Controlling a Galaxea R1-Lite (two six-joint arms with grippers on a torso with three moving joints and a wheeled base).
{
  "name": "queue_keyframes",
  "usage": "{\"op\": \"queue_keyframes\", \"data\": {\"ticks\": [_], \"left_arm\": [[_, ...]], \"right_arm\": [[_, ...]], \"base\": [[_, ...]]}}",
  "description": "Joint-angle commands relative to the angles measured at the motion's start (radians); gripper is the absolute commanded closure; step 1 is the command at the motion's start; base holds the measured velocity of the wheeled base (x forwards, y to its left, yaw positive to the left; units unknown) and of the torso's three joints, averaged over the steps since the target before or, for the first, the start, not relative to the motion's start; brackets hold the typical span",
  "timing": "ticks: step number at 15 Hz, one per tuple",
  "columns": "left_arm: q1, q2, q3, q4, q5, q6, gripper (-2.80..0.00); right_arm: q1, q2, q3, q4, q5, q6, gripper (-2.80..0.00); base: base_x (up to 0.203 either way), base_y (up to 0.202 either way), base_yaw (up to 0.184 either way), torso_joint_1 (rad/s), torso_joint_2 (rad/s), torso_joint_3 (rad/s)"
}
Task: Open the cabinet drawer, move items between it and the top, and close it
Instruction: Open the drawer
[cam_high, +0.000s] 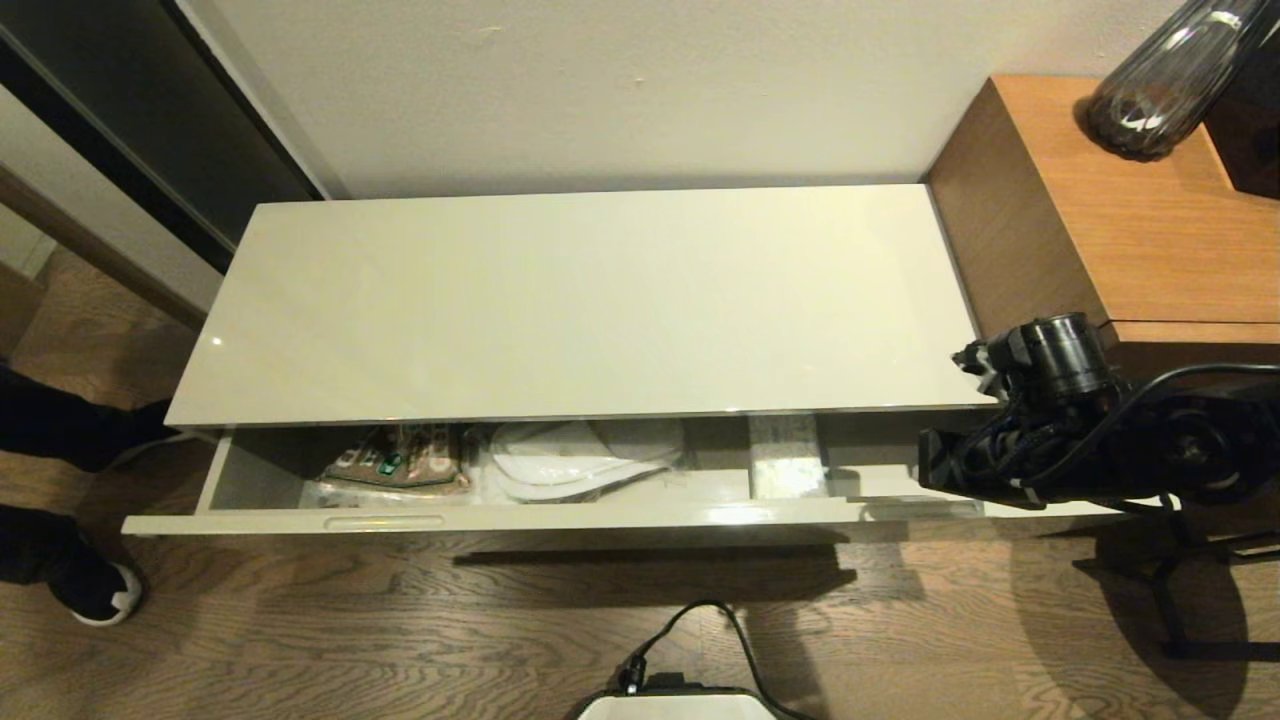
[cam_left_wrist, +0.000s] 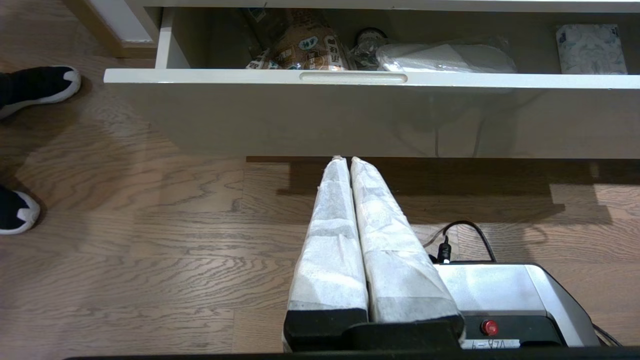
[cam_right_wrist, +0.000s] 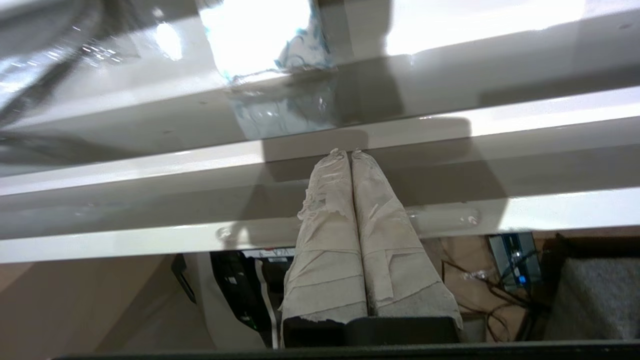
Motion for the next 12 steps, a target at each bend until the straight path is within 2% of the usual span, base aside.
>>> {"op": "queue_keyframes", "data": {"ticks": [1,4,12], "left_arm": [[0.000,0.001,0.000,-0.001,0.000,-0.001,0.00],[0.000,0.001,0.000,-0.001,0.000,-0.001,0.00],[0.000,0.001,0.000,-0.001,0.000,-0.001,0.00]], "right_arm": [[-0.001,0.051,-0.002,-0.002,0.001,0.003,0.00],[-0.001,0.086,0.000,-0.074,0.001,0.022,0.00],[0.000,0.041,0.085,-0.074,0.000,0.038,0.00]], "base": [[0.000,0.000,0.000,0.000,0.00,0.000],[0.000,0.000,0.000,0.000,0.00,0.000],[0.000,0.000,0.000,0.000,0.00,0.000]]}}
